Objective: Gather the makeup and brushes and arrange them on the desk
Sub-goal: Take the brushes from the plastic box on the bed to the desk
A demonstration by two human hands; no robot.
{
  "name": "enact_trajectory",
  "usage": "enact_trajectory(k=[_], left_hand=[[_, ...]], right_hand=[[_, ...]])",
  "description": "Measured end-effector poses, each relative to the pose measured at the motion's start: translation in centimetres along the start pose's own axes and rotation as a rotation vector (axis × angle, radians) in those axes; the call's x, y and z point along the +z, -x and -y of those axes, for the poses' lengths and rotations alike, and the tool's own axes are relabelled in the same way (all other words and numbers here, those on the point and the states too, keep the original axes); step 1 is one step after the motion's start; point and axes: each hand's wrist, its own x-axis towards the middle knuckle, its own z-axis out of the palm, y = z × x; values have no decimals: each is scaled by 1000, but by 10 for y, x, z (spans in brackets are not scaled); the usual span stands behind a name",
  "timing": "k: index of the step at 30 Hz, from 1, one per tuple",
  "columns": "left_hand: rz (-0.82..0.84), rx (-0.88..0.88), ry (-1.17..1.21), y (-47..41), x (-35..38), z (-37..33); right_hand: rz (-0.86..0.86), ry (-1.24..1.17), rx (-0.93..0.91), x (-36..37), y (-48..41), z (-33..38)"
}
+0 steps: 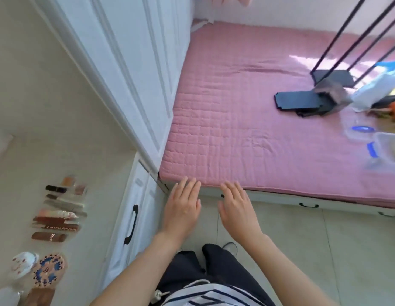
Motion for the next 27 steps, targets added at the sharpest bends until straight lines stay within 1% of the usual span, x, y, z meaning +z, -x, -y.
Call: enact_trajectory(k=[6, 15, 21, 25, 26, 27], left_hand=[[43, 171, 61, -40, 29, -93], [163, 431, 54, -80, 78, -235], [264, 628, 45, -94, 107, -319], [322, 757, 33, -103, 123, -361], [327, 760, 20, -107, 130, -367], [298, 774, 6, -111, 133, -367]], right_hand=[[-43, -6, 192, -22, 36, -89], [-76, 42, 515, -58, 102, -213], [-113, -13, 740, -71, 149, -271], [-155, -77, 893, -79, 172, -301], [-177, -94, 912, -84, 175, -305], [-183, -93, 902, -89, 174, -306]])
